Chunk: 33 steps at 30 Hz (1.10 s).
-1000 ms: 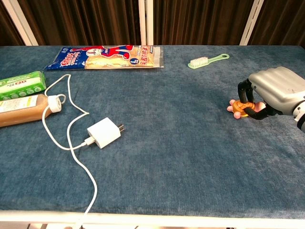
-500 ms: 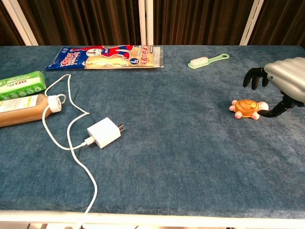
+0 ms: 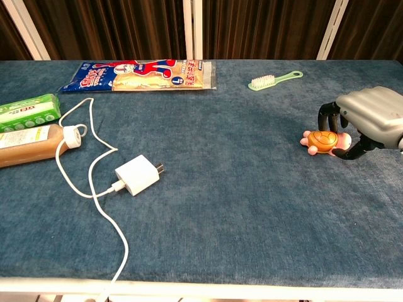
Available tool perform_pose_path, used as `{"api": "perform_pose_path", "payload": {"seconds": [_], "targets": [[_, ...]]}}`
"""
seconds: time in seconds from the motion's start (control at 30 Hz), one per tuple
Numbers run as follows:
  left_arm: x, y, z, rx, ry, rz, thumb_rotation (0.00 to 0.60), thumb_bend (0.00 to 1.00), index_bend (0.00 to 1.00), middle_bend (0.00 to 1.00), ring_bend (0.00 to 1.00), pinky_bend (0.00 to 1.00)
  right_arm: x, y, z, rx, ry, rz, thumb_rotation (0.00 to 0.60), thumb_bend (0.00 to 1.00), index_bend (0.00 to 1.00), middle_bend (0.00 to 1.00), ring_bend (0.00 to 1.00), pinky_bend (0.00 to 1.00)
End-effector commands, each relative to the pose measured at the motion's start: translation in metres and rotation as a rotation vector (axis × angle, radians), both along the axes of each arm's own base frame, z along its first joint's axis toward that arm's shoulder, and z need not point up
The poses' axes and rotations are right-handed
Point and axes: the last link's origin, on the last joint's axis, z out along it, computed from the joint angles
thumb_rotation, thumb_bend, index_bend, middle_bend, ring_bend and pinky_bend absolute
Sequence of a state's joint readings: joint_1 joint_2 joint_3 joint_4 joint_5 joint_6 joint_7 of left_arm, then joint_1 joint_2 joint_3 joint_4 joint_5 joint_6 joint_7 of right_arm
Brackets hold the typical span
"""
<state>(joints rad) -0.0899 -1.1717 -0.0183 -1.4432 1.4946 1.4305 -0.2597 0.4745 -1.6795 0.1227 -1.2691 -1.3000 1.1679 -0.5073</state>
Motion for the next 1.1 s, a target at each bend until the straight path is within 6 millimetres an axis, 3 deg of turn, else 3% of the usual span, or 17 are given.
{"api": "perform_pose_path", "payload": {"seconds": [0.03, 0.13, 0.33, 0.53, 0.6, 0.7, 0.73, 0.77, 0.87, 0.97, 1.1], "targets": [[-0.001, 0.0, 0.001, 0.002, -0.001, 0.003, 0.6, 0.0, 0.03, 0.03, 0.0, 0.0, 0.002, -0.004, -0.006, -0.004, 0.002, 0.003, 0.6, 0.26, 0.58, 0.53, 0.52, 0.67], [-0.002, 0.0, 0.001, 0.003, -0.003, 0.006, 0.6, 0.0, 0.03, 0.03, 0.0, 0.0, 0.003, -0.006, -0.012, 0.002, 0.012, 0.0, 0.6, 0.32, 0.67, 0.62, 0.61, 0.74], [-0.004, -0.001, 0.001, 0.005, -0.013, 0.006, 0.6, 0.0, 0.03, 0.03, 0.0, 0.0, 0.007, -0.008, -0.016, -0.022, 0.005, 0.016, 0.6, 0.42, 0.97, 0.85, 0.83, 0.93], [-0.004, -0.001, 0.002, 0.008, -0.014, 0.004, 0.6, 0.0, 0.03, 0.03, 0.0, 0.0, 0.007, -0.008, -0.016, -0.048, -0.005, 0.03, 0.6, 0.45, 1.0, 0.91, 0.89, 0.97], [-0.003, -0.001, 0.002, 0.01, -0.012, 0.002, 0.6, 0.0, 0.03, 0.03, 0.0, 0.0, 0.004, -0.006, -0.015, -0.03, -0.009, 0.024, 0.6, 0.37, 0.92, 0.83, 0.8, 0.87], [-0.002, -0.001, 0.002, 0.011, -0.009, -0.001, 0.6, 0.0, 0.03, 0.03, 0.0, 0.0, 0.002, -0.005, -0.005, -0.028, -0.024, 0.017, 0.6, 0.13, 0.52, 0.54, 0.47, 0.57], [-0.002, -0.001, 0.002, 0.012, -0.009, -0.002, 0.6, 0.0, 0.03, 0.03, 0.0, 0.0, 0.001, -0.005, 0.0, -0.044, -0.037, 0.014, 0.6, 0.09, 0.42, 0.46, 0.39, 0.49], [-0.002, -0.001, 0.002, 0.014, -0.009, -0.002, 0.6, 0.0, 0.03, 0.03, 0.0, 0.0, 0.001, -0.004, 0.007, -0.067, -0.058, 0.008, 0.6, 0.04, 0.27, 0.34, 0.25, 0.35], [0.0, -0.002, 0.003, 0.015, -0.007, -0.003, 0.6, 0.0, 0.03, 0.03, 0.0, 0.0, -0.006, 0.001, 0.027, -0.105, -0.149, -0.045, 0.6, 0.0, 0.04, 0.1, 0.04, 0.1], [0.002, -0.001, 0.002, 0.014, -0.009, -0.006, 0.6, 0.0, 0.03, 0.03, 0.0, 0.0, -0.015, 0.007, 0.047, -0.121, -0.169, -0.087, 0.6, 0.0, 0.0, 0.0, 0.0, 0.0], [0.005, 0.002, 0.002, 0.016, -0.004, -0.012, 0.6, 0.0, 0.03, 0.03, 0.0, 0.0, -0.024, 0.019, 0.069, -0.115, -0.175, -0.148, 0.6, 0.0, 0.0, 0.0, 0.0, 0.0]]}}
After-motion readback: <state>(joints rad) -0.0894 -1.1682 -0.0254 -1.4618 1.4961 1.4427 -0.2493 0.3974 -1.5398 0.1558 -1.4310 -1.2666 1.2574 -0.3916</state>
